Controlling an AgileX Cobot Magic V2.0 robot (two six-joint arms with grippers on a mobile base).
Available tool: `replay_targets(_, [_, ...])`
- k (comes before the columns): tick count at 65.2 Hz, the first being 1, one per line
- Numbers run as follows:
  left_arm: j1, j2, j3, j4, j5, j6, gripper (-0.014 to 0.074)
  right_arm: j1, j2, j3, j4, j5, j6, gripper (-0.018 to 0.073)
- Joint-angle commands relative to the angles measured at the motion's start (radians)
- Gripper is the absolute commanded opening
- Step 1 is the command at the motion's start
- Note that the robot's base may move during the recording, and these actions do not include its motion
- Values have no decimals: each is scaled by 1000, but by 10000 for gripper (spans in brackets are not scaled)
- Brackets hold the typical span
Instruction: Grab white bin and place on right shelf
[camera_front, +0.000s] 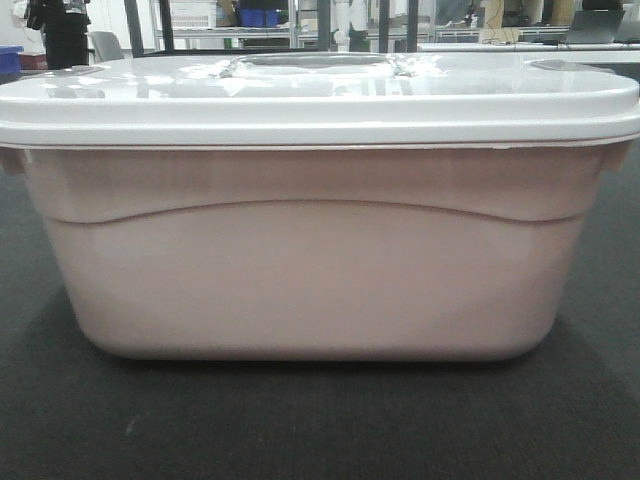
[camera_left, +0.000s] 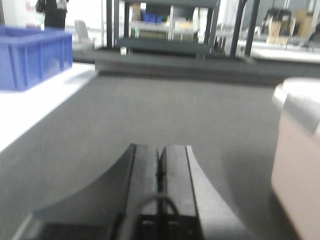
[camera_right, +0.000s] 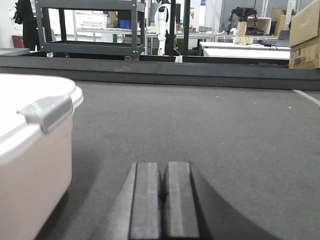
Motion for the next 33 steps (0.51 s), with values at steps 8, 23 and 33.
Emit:
replay_targets(8, [0, 30, -261, 40, 122, -3, -118, -1, 37, -229, -5, 125, -2, 56])
replay_targets(23, [0, 224, -542, 98, 361, -3, -118, -1, 227, -460, -4, 224, -2, 56])
replay_targets(33, [0, 430, -707, 91, 517, -3, -118, -1, 434, -652, 4, 360, -2, 56])
